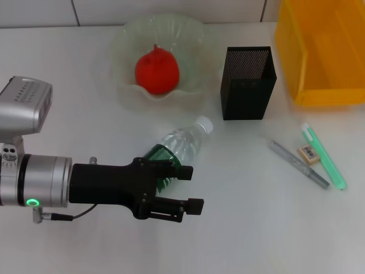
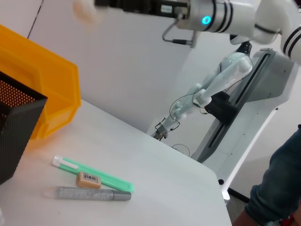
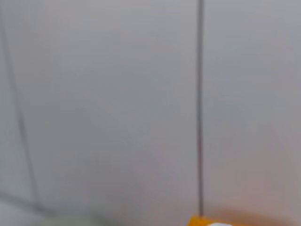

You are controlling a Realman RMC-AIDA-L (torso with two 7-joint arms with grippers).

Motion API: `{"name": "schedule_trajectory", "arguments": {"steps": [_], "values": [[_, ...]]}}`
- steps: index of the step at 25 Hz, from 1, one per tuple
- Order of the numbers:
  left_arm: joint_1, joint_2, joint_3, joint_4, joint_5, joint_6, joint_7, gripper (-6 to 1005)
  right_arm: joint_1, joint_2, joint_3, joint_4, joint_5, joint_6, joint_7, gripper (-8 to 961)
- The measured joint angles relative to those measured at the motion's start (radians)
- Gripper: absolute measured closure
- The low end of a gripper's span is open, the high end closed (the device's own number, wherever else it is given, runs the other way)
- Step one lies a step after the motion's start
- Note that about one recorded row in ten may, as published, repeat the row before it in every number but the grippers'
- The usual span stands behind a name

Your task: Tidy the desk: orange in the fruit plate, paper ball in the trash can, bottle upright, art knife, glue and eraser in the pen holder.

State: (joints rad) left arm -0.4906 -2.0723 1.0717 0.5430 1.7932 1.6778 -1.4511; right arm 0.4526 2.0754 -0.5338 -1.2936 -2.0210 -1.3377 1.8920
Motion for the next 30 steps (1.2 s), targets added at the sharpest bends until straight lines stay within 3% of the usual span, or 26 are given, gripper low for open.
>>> {"name": "schedule_trajectory", "arguments": {"steps": [1,3,6,12,15,20,23,24,25,26,30], "values": [[0.0,0.0,0.0,0.0,0.0,0.0,0.0,159,0.004,0.003,-0.007,0.083,0.054,0.101,-0.044,447],[-0.001,0.0,-0.002,0.0,-0.003,0.001,0.0,159,0.014,0.003,-0.01,0.119,0.061,0.143,-0.055,449],[-0.001,0.0,-0.002,0.0,-0.008,0.002,0.0,159,0.066,-0.003,-0.052,0.281,0.061,0.268,-0.089,452],[0.003,0.001,-0.003,0.0,-0.018,0.007,-0.006,158,0.08,-0.002,-0.069,0.33,0.06,0.287,-0.146,458],[0.011,0.003,-0.006,0.0,-0.035,0.005,-0.016,158,0.065,-0.006,-0.066,0.33,0.063,0.266,-0.15,362],[0.019,0.008,-0.019,0.011,-0.067,0.004,-0.092,158,0.023,-0.022,-0.034,0.301,0.071,0.126,-0.152,218],[0.018,0.019,-0.029,0.048,-0.064,0.009,-0.174,158,-0.018,-0.038,0.007,0.289,0.087,-0.038,-0.192,145],[0.02,0.027,-0.031,0.103,-0.062,0.015,-0.259,158,-0.049,-0.055,0.025,0.29,0.1,-0.15,-0.228,145],[0.02,0.027,-0.031,0.103,-0.062,0.015,-0.259,158,-0.049,-0.055,0.025,0.29,0.1,-0.15,-0.228,145],[0.023,0.031,-0.031,0.132,-0.061,0.016,-0.3,158,-0.083,-0.068,0.033,0.295,0.102,-0.242,-0.254,145],[0.039,0.041,-0.032,0.319,-0.029,0.003,-0.49,158,-0.129,-0.083,0.033,0.304,0.097,-0.343,-0.297,144]]}}
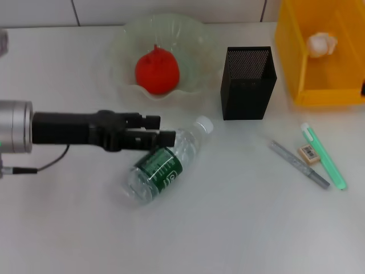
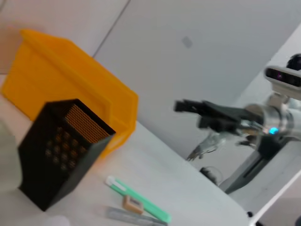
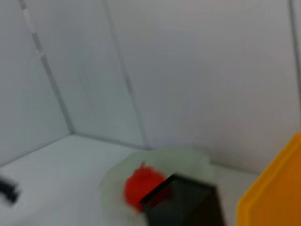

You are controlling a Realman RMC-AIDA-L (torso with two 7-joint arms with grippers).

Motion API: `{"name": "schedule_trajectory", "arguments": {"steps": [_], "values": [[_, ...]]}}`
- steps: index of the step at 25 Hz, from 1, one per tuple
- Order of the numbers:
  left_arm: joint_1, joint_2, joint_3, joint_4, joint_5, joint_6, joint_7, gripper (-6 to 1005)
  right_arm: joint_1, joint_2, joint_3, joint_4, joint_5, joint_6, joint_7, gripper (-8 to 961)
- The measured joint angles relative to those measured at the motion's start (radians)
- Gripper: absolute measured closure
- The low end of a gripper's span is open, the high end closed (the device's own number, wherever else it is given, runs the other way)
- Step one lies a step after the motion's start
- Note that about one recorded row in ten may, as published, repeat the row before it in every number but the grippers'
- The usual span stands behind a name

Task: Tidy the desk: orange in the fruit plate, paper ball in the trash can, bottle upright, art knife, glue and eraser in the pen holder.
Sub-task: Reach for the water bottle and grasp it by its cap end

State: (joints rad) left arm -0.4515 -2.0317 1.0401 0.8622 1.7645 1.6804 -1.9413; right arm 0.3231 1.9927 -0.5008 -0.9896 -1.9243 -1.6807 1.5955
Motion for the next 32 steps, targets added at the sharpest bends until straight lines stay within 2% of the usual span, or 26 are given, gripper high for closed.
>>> {"name": "schedule_trajectory", "arguments": {"steps": [1,2,3,4,5,8,9,10,11,14,15,16,17,21,24,26,27,32], "values": [[-0.001,-0.001,0.0,0.054,0.022,-0.008,-0.053,158,-0.022,-0.003,0.0,0.011,-0.014,-0.057,-0.028,144],[-0.01,-0.006,0.001,0.133,0.069,-0.023,-0.141,158,-0.022,-0.003,0.0,0.011,-0.014,-0.057,-0.028,144],[-0.015,-0.008,0.002,0.15,0.085,-0.026,-0.166,158,-0.031,-0.003,0.001,0.017,-0.023,-0.079,-0.04,144],[-0.046,-0.02,0.008,0.238,0.158,-0.039,-0.273,158,-0.048,0.0,0.005,0.035,-0.037,-0.091,-0.063,144],[-0.046,-0.02,0.008,0.238,0.158,-0.039,-0.273,158,-0.048,0.0,0.005,0.035,-0.037,-0.091,-0.063,144],[-0.13,-0.036,0.035,0.327,0.278,-0.067,-0.383,158,-0.058,0.003,0.005,0.081,-0.045,-0.068,-0.096,144],[-0.13,-0.036,0.035,0.327,0.278,-0.067,-0.383,158,-0.057,0.001,0.005,0.097,-0.046,-0.062,-0.102,145],[-0.159,-0.036,0.055,0.333,0.307,-0.088,-0.415,158,-0.055,-0.003,0.005,0.119,-0.047,-0.056,-0.107,145],[-0.207,-0.037,0.112,0.327,0.347,-0.133,-0.464,158,-0.051,-0.009,0.006,0.142,-0.049,-0.051,-0.11,145],[-0.207,-0.037,0.112,0.327,0.347,-0.133,-0.464,158,-0.051,-0.01,0.003,0.149,-0.055,-0.059,-0.11,144],[-0.27,-0.039,0.228,0.297,0.385,-0.222,-0.523,158,-0.053,-0.009,0.0,0.149,-0.058,-0.067,-0.112,144],[-0.289,-0.043,0.292,0.282,0.393,-0.276,-0.549,158,-0.058,-0.007,-0.004,0.148,-0.067,-0.092,-0.122,144],[-0.289,-0.043,0.292,0.282,0.393,-0.276,-0.549,158,-0.058,-0.007,-0.004,0.148,-0.067,-0.092,-0.122,144],[-0.311,-0.047,0.399,0.239,0.442,-0.397,-0.579,158,-0.063,-0.001,-0.004,0.164,-0.101,-0.153,-0.165,144],[-0.311,-0.047,0.399,0.239,0.442,-0.397,-0.579,158,-0.062,0.004,-0.006,0.182,-0.114,-0.162,-0.181,144],[-0.319,-0.048,0.431,0.209,0.466,-0.432,-0.586,158,-0.057,0.005,-0.007,0.192,-0.118,-0.161,-0.183,144],[-0.333,-0.048,0.47,0.153,0.471,-0.48,-0.589,158,-0.053,0.005,-0.007,0.198,-0.12,-0.16,-0.183,145],[-0.337,-0.048,0.486,0.133,0.472,-0.502,-0.587,158,-0.039,0.007,-0.007,0.212,-0.126,-0.156,-0.183,145]]}}
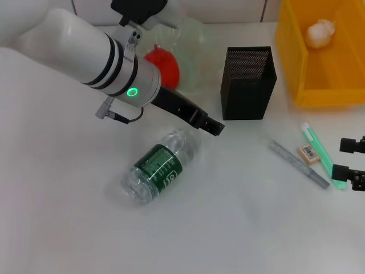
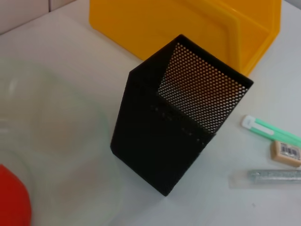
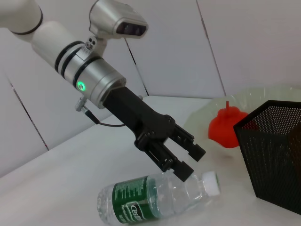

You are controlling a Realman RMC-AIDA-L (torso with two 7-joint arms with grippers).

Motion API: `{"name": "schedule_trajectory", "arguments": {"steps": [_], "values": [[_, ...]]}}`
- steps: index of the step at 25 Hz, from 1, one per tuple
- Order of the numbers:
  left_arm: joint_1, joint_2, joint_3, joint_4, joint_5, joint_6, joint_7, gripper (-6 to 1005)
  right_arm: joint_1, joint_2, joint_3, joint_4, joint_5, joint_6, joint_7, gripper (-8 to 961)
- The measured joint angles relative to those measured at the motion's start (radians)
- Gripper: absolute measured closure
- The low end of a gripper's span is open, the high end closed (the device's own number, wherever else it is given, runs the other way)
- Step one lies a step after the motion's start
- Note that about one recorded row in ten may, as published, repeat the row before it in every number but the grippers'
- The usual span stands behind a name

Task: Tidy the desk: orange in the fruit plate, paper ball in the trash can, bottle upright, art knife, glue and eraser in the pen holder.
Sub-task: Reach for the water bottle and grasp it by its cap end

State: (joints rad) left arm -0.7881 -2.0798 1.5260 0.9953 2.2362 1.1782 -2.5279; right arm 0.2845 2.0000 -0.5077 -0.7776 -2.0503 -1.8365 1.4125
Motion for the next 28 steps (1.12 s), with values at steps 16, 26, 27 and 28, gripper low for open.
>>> {"name": "schedule_trajectory", "arguments": {"steps": [16,26,27,28], "values": [[-0.034,0.0,0.134,-0.098,0.059,-0.147,-0.017,158,0.028,0.01,0.0,0.018,-0.001,0.034,0.005,149],[-0.037,0.0,0.211,-0.12,0.063,-0.21,-0.042,159,0.055,0.011,0.0,0.039,-0.001,0.057,0.007,150],[-0.037,0.0,0.211,-0.12,0.063,-0.21,-0.042,159,0.056,0.011,0.0,0.04,-0.002,0.058,0.007,150],[-0.036,0.0,0.231,-0.123,0.062,-0.223,-0.043,159,0.057,0.011,0.0,0.04,-0.002,0.058,0.007,150]]}}
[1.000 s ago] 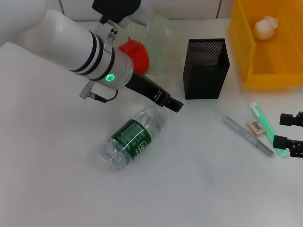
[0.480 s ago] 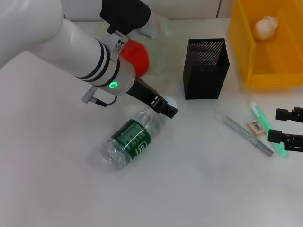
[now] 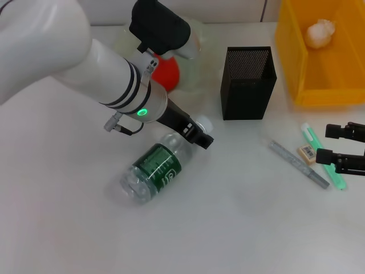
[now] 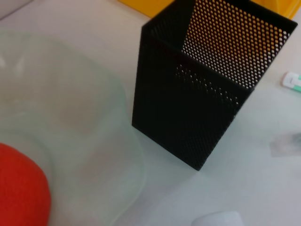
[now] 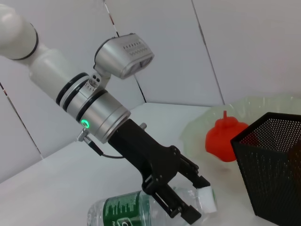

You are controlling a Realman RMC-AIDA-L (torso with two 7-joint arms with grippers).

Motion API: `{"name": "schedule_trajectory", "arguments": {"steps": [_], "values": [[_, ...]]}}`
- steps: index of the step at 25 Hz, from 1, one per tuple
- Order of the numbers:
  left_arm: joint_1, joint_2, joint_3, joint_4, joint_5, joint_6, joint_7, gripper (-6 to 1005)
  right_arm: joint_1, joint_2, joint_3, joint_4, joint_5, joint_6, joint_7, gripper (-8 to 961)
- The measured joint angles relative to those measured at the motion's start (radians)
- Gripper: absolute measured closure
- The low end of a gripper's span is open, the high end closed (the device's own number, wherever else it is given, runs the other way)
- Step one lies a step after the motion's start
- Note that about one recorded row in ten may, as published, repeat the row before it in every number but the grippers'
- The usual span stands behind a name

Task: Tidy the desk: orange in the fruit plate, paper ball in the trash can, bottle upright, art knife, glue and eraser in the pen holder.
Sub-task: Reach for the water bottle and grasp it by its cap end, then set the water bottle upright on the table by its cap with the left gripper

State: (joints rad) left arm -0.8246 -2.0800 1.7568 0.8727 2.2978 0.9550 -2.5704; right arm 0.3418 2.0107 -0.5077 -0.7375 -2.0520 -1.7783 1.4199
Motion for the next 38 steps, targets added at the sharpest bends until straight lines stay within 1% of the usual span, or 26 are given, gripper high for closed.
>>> {"name": "schedule_trajectory", "arguments": {"steps": [5,11,14,20,21,22,25,26,27,28,29,31,32,33,35,36,37,38], "values": [[0.005,0.0,0.012,0.001,-0.005,-0.008,0.0,174,0.002,0.0,0.0,0.0,0.0,0.001,0.002,150],[0.013,0.0,0.016,0.012,-0.006,-0.013,0.003,357,0.002,0.0,0.001,0.003,-0.001,0.023,0.004,150],[0.021,0.0,0.017,0.029,-0.007,-0.013,0.009,508,0.002,0.001,0.0,0.006,-0.002,0.025,0.004,150],[0.06,0.0,0.026,0.102,-0.001,-0.008,0.016,539,0.002,0.0,0.005,0.011,-0.002,0.025,0.004,151],[0.079,0.001,0.025,0.133,-0.006,-0.001,0.035,544,0.002,0.0,0.008,0.011,-0.002,0.026,0.004,151],[0.079,0.001,0.025,0.133,-0.006,-0.001,0.035,549,0.002,0.0,0.008,0.011,-0.002,0.026,0.004,151],[0.125,0.005,0.017,0.203,-0.067,0.031,0.142,565,0.002,0.001,0.008,0.011,-0.002,0.027,0.004,151],[0.168,0.007,0.0,0.255,-0.136,0.053,0.231,565,0.004,0.002,0.005,0.012,0.0,0.026,0.004,151],[0.168,0.007,0.0,0.255,-0.136,0.053,0.231,565,0.004,0.002,0.005,0.012,0.0,0.026,0.004,151],[0.188,0.008,-0.015,0.277,-0.163,0.061,0.261,565,0.006,0.003,0.004,0.012,0.001,0.025,0.004,151],[0.188,0.008,-0.015,0.277,-0.163,0.061,0.261,565,0.008,0.006,0.004,0.012,0.001,0.024,0.004,151],[0.257,0.008,-0.071,0.343,-0.262,0.083,0.358,565,0.012,0.013,0.005,0.012,0.001,0.025,0.004,151],[0.282,0.009,-0.096,0.361,-0.318,0.096,0.405,565,0.012,0.013,0.005,0.012,0.001,0.025,0.004,151],[0.292,0.009,-0.106,0.366,-0.336,0.1,0.426,565,0.013,0.014,0.004,0.012,0.001,0.025,0.004,151],[0.325,0.009,-0.151,0.371,-0.435,0.13,0.52,565,0.015,0.016,0.002,0.012,0.001,0.025,0.004,151],[0.346,0.009,-0.189,0.357,-0.515,0.156,0.593,565,0.016,0.018,0.002,0.012,0.001,0.025,0.004,151],[0.346,0.009,-0.189,0.357,-0.515,0.156,0.593,565,0.017,0.019,0.001,0.012,0.001,0.024,0.004,151],[0.353,0.009,-0.206,0.346,-0.544,0.166,0.618,565,0.018,0.02,0.002,0.012,0.002,0.023,0.004,152]]}}
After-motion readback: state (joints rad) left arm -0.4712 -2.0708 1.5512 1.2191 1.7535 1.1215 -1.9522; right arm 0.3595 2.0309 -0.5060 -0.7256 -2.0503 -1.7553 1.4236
